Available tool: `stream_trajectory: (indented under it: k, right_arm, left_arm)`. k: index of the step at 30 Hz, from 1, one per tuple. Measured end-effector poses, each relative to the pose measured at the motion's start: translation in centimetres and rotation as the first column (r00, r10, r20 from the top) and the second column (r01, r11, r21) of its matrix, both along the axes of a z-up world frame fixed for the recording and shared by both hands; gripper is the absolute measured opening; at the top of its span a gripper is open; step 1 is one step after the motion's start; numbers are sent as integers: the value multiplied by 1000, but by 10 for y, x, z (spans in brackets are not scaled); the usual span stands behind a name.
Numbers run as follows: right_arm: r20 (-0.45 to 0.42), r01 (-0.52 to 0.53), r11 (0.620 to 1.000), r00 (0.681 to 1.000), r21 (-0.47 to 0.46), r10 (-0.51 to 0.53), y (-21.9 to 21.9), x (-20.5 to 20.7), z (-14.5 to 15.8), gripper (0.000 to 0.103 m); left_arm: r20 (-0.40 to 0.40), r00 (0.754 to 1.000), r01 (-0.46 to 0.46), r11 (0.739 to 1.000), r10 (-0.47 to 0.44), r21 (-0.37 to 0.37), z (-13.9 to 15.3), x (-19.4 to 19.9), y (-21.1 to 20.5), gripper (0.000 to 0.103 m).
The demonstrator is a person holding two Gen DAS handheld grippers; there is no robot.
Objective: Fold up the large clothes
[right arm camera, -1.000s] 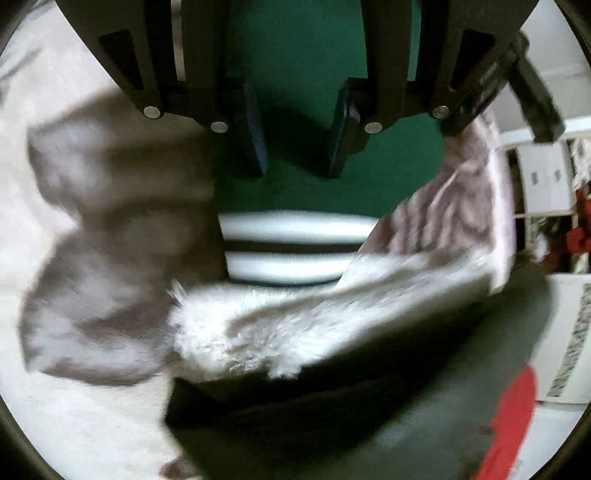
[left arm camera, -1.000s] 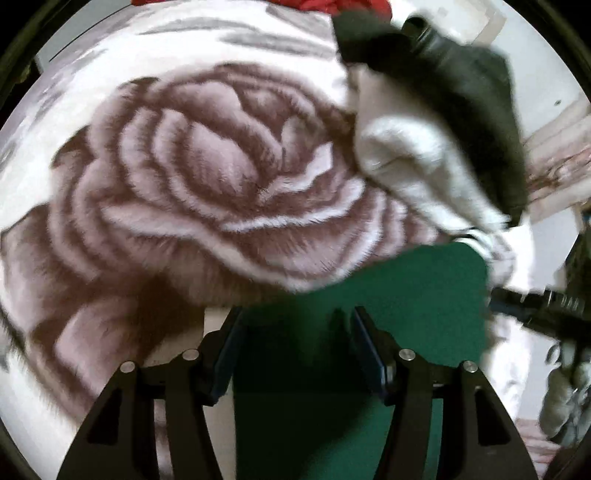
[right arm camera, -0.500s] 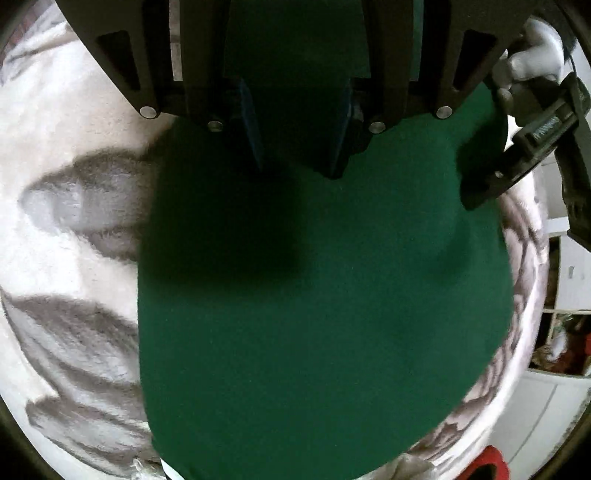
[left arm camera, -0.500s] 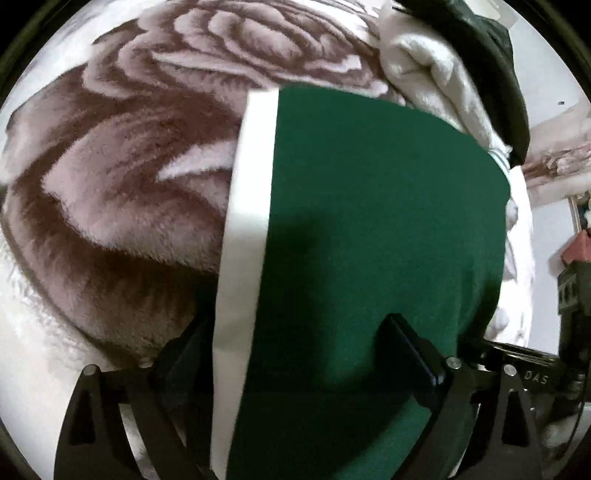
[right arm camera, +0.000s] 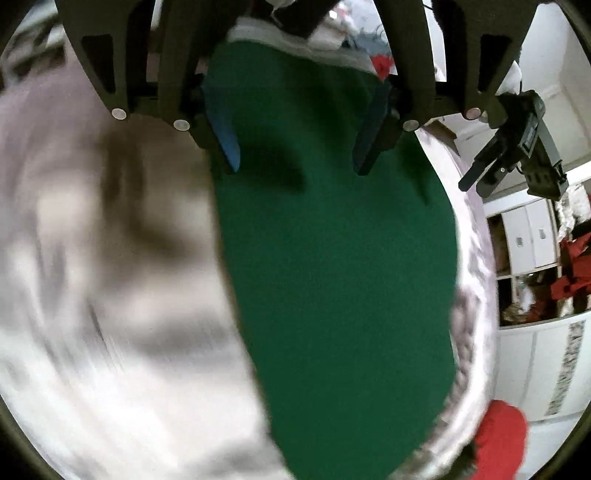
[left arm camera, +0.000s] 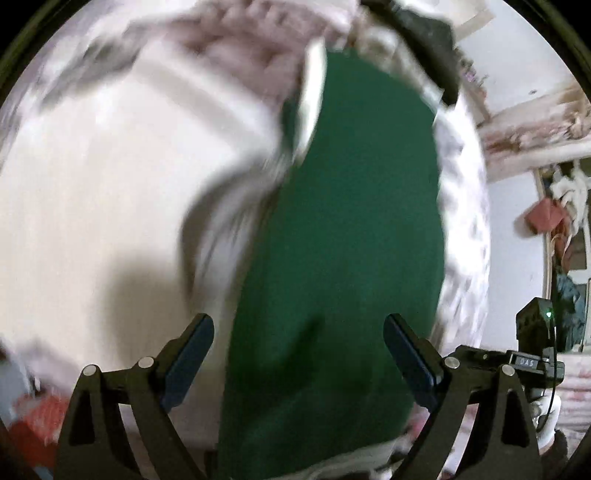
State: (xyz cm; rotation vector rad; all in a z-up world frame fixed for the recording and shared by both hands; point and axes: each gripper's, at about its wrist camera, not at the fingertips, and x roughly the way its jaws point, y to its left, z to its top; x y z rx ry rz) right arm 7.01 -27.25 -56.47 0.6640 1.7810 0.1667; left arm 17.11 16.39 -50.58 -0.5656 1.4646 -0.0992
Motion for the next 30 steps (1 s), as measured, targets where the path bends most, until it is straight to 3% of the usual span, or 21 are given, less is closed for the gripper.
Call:
stream_trajectory:
  k: [3, 5, 7, 8, 9, 11, 13, 15, 18, 20, 21, 23, 24, 25, 30]
  right_arm:
    - [-96, 54, 998, 994, 39, -50, 4, -62, -28, 66]
    - [-156, 76, 996, 985, 44, -68, 14, -94, -52, 66]
    - [-183, 91, 994, 980, 55, -80, 21, -113, -64, 65]
    - [-179, 103, 993, 980, 65, -90, 21, -121, -65, 57]
    - [-163, 108, 993, 982, 46, -99, 23, -127, -65, 35]
    - [-124, 97, 995, 988, 12, -95, 32, -135, -55, 24]
    - [-100, 83, 996, 991, -15, -84, 36, -139, -41, 13]
    - [-84, 65, 997, 994, -47, -69, 39, -143, -34, 11]
    - [-116, 32, 997, 992, -68, -39, 54, -148, -55, 11]
    - [-136, 35, 999, 990, -30, -38, 56, -144, -64, 14]
    - [-142, 43, 999, 989, -18, -45, 59, -141, -65, 21]
    - [-129, 74, 997, 989, 27, -69, 36, -148, -61, 42]
    - [-113, 78, 996, 991, 43, -73, 11, -150, -59, 61]
    - [-105, 78, 995, 992, 62, -71, 9, -152, -63, 68]
    - [-176, 176, 949, 976, 263, -132, 14, -160, -114, 72]
  left_arm:
    - [-92, 995, 27, 1000, -27, 1, -30, -52, -7, 94]
    - [-113, 992, 52, 999, -49, 16, -44, -77, -17, 85]
    - [-113, 991, 74, 997, -71, 23, -49, -91, -26, 15]
    - [-96, 993, 78, 996, -73, 44, -47, -96, -29, 15]
    - [-64, 995, 74, 996, -71, 46, -41, -97, -31, 13]
    - [-37, 997, 66, 997, -65, 25, -29, -95, -28, 9]
    - [-23, 999, 48, 999, -48, -4, -24, -96, -19, 8]
    - [-34, 999, 38, 999, -39, -17, -38, -107, -6, 9]
    - [-64, 997, 39, 998, -42, -40, -57, -107, -4, 9]
    - [-72, 995, 59, 997, -62, -48, -55, -103, -6, 14]
    - [-74, 995, 60, 996, -65, -68, -51, -105, -3, 18]
    - [-88, 995, 42, 993, -52, -114, -51, -110, -1, 40]
    - [-90, 995, 33, 991, -46, -132, -53, -114, 2, 62]
    - [-88, 995, 24, 988, -37, -150, -57, -118, 2, 68]
    - [-143, 990, -37, 960, -3, -276, -95, -135, 1, 69]
